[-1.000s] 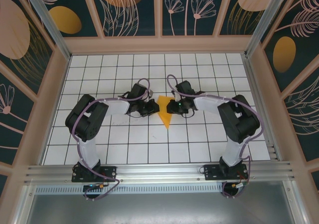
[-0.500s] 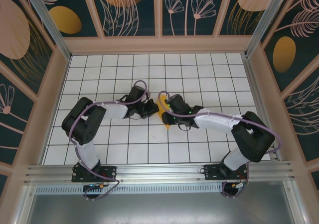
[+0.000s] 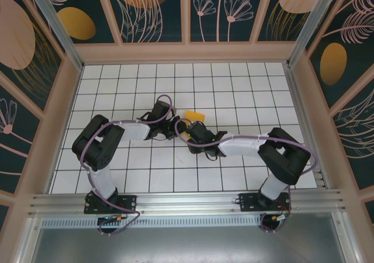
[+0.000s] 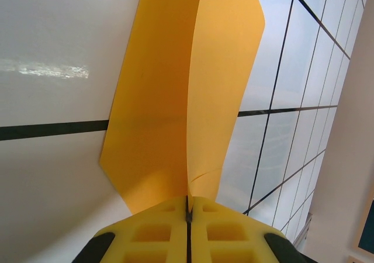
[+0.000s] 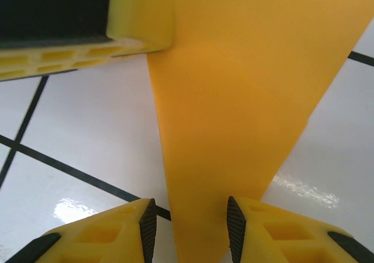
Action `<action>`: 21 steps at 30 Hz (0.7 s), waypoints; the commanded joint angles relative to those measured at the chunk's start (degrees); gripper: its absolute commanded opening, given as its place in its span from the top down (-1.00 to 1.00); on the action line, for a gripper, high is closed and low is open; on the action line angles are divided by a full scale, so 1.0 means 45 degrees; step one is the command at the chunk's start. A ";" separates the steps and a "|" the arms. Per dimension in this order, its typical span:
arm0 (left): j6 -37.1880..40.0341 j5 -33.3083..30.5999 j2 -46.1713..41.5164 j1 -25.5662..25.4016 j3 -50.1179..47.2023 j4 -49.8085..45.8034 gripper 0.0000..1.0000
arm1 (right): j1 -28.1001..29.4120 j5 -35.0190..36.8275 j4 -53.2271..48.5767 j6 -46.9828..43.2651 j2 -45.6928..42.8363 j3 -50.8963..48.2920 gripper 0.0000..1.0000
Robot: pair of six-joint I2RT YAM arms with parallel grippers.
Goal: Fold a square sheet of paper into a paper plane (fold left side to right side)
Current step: Fourth fold the wing at the center of the table.
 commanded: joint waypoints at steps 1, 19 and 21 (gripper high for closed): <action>-0.0044 -0.0030 -0.0271 -0.0081 0.0276 -0.0005 0.83 | 0.0089 0.0612 0.0159 -0.0285 0.0260 0.0528 0.19; 0.0068 -0.0074 -0.0308 -0.0157 0.0407 -0.0182 0.68 | 0.0119 0.1061 0.0008 -0.0471 0.0752 0.0598 0.37; 0.0159 -0.0146 -0.0375 -0.0145 0.0437 -0.0302 0.63 | 0.0108 0.1080 0.0015 -0.0471 0.0738 0.0574 0.40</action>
